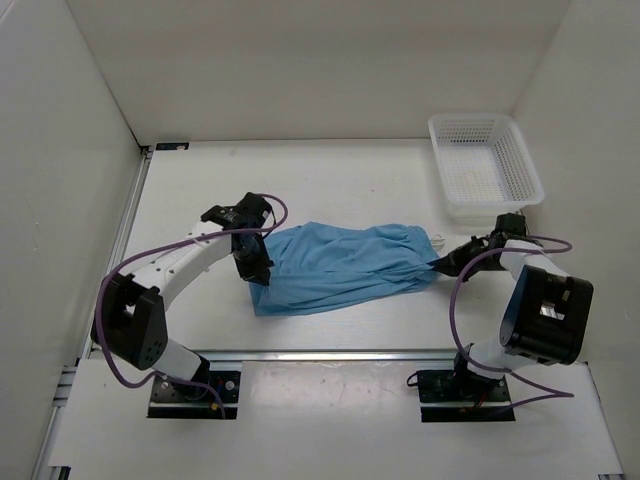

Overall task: Fold and stack the shorts
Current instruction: Fold the shorts

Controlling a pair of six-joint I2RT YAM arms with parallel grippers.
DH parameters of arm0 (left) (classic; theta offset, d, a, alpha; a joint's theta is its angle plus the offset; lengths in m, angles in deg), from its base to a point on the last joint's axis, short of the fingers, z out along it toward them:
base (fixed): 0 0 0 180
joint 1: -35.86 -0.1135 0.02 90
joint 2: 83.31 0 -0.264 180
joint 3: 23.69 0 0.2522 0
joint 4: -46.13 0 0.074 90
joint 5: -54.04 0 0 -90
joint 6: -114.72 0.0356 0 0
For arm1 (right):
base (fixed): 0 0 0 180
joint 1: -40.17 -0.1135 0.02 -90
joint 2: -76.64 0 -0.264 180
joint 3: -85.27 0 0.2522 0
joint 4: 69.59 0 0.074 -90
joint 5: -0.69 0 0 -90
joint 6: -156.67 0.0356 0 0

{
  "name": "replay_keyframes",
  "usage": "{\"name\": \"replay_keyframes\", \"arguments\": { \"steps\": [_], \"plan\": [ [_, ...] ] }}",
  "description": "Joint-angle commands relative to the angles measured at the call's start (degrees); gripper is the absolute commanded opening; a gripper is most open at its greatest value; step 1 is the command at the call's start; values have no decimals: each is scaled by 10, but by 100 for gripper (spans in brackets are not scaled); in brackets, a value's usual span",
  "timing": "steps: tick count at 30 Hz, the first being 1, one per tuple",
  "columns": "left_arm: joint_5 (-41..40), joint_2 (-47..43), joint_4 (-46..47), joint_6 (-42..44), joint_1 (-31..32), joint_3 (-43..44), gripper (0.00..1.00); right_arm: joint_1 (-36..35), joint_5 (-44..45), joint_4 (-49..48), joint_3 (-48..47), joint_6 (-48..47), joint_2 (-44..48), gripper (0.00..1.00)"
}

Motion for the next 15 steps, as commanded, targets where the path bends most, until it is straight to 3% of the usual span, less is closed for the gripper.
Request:
{"name": "replay_keyframes", "arguments": {
  "steps": [1,11,15],
  "plan": [
    [-14,-7,-8,3,1,40,10,3,-1,-2,-57,-10,-2,0],
    [-22,8,-65,64,-74,164,10,-37,69,136,-322,-132,-23,0],
    [-27,-9,-65,70,-97,130,10,-78,160,144,-291,-175,-1,0]
  ]
}}
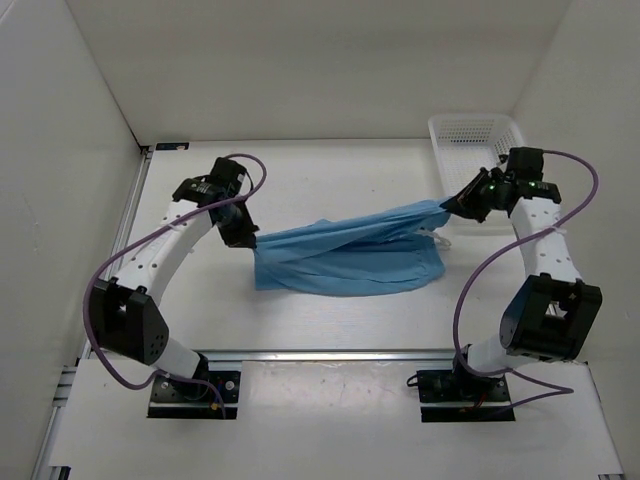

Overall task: Fold and stack the shorts
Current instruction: Fold the shorts

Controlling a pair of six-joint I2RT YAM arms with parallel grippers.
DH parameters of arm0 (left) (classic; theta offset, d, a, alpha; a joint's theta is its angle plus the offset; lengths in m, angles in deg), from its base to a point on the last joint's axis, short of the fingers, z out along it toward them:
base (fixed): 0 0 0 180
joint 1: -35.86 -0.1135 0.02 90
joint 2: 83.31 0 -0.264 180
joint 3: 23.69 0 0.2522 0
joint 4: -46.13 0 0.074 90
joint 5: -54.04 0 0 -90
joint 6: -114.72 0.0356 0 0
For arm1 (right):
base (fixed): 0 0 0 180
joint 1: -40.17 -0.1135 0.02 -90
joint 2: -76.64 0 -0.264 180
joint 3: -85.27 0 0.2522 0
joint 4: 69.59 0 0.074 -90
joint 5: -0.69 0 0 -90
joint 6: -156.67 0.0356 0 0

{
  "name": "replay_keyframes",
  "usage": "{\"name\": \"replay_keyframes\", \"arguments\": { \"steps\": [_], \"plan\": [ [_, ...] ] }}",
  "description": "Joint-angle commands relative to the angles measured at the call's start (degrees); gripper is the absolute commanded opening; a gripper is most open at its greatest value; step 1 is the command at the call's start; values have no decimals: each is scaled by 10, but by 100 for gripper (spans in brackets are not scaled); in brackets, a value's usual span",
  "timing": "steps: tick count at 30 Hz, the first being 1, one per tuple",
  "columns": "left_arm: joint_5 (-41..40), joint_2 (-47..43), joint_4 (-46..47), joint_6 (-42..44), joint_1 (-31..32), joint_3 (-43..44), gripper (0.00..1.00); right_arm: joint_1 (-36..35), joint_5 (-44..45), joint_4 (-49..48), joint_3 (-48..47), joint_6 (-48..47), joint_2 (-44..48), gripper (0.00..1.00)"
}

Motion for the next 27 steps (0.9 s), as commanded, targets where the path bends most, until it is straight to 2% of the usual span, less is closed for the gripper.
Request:
{"name": "replay_keyframes", "arguments": {
  "steps": [1,4,5,6,7,9,10,11,13,17,19,20,21,22,24,27],
  "plan": [
    [-13,-31,-31,19,-12,-33,10,-30,106,59,34,-60,17,0],
    [-1,-59,-8,14,-18,-106,10,-42,146,53,120,-68,32,3],
    [10,-64,0,8,-18,-149,17,-42,146,47,145,-62,33,8],
    [28,-64,8,8,-18,-170,29,-42,146,42,166,-62,33,16],
    [34,-70,21,2,-18,-188,46,-42,146,42,199,-62,33,40],
    [40,-70,27,2,-18,-212,100,-42,146,34,207,-57,33,60],
    [33,-70,27,2,-18,-212,100,-42,153,34,207,-57,38,70],
    [33,-65,27,2,-18,-212,100,-42,160,34,200,-57,38,73],
    [20,-65,15,8,-18,-179,100,-42,179,42,177,-57,50,73],
    [-9,-65,2,9,-18,-154,84,-42,232,54,166,-51,69,73],
    [6,-65,11,9,-18,-173,84,-42,238,54,175,-43,69,71],
    [20,-59,23,9,-18,-183,87,-42,226,47,190,-37,69,71],
    [36,-49,36,9,-18,-196,96,-42,214,29,200,-37,69,71],
    [51,-42,50,2,-11,-222,100,-42,202,21,208,-30,63,71],
    [89,-13,92,-6,0,-246,100,-42,161,-3,220,-30,39,71],
    [104,17,134,-18,11,-272,100,-42,130,-25,226,-30,3,73]
  ]
}}
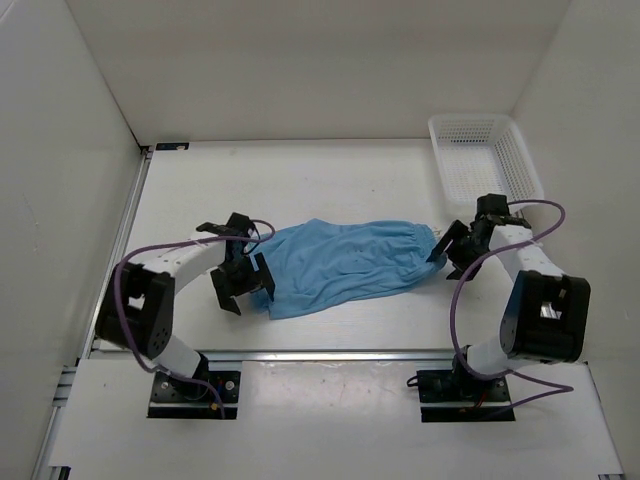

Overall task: Fold and stack the shorts
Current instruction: Fold the shorts

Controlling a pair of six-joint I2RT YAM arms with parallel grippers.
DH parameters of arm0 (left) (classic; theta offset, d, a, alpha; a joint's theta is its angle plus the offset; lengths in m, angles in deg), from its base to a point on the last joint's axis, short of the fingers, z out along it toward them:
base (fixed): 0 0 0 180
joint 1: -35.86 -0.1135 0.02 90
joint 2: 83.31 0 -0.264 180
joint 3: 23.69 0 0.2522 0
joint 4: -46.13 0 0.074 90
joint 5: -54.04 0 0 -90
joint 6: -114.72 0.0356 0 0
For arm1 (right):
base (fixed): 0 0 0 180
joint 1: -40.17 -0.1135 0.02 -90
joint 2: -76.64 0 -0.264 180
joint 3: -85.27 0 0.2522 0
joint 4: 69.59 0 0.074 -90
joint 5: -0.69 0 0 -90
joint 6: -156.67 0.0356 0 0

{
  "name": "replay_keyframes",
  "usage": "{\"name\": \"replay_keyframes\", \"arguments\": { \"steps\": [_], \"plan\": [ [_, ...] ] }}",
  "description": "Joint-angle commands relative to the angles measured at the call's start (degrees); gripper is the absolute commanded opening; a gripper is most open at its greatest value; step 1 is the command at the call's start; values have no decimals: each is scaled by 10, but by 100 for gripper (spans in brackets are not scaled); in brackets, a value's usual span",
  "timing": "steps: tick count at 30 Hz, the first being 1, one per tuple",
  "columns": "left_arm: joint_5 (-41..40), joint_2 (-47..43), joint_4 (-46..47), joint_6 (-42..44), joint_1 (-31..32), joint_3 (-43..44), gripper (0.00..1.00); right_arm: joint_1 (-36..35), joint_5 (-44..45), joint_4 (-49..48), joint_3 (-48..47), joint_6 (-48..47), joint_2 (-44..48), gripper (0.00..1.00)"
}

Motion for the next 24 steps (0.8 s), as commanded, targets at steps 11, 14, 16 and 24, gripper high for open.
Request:
{"name": "replay_keyframes", "arguments": {
  "steps": [11,14,16,24],
  "plan": [
    [21,136,84,-6,9,66,15,-11,-97,-126,9,30,-128,70],
    [32,142,84,-6,9,86,10,-37,-78,-150,9,41,-144,63],
    [32,142,84,0,9,99,10,-57,-62,-155,9,49,-150,53],
    [13,105,33,32,-14,115,10,-88,46,-139,9,65,-119,0]
  ]
}}
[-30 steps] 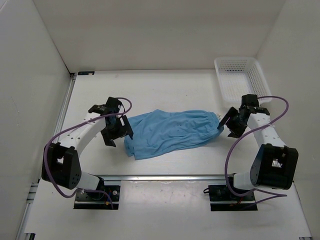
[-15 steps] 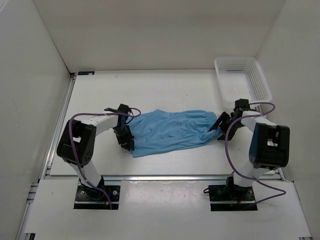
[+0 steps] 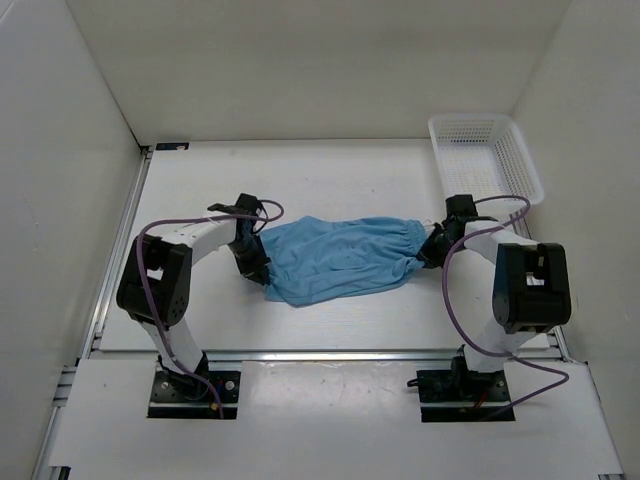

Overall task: Fold and stack the shorts
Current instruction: Fold the shorts

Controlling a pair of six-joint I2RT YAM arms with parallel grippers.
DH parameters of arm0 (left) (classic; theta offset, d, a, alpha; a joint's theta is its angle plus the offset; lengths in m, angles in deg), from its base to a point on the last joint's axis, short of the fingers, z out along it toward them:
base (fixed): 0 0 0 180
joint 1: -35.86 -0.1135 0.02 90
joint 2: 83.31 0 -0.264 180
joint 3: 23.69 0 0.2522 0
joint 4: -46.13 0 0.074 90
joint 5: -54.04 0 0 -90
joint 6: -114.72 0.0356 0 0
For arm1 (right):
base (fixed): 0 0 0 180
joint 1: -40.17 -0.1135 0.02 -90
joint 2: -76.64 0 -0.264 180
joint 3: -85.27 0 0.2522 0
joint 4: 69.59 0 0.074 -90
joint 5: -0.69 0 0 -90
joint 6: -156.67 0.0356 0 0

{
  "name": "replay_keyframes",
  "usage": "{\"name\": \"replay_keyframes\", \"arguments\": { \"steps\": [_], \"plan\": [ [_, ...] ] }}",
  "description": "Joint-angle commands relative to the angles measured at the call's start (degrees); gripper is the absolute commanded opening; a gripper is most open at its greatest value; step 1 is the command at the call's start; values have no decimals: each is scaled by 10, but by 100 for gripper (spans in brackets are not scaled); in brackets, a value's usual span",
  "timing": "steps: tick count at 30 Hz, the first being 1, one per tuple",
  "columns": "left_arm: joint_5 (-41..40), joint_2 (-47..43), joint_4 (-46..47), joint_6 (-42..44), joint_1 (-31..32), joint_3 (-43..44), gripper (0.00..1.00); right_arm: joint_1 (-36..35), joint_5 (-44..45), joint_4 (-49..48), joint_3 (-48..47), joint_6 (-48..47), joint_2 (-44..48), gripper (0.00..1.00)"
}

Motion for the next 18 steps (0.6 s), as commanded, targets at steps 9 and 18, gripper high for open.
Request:
{"name": "replay_keyframes", "arguments": {
  "steps": [9,18],
  "plan": [
    [-16,-81,-57,66,-67,-44,10,-12,136,87,53,8,118,0],
    [-1,-93,-60,78,-67,-12,86,-38,177,99,59,14,145,0]
  ]
}}
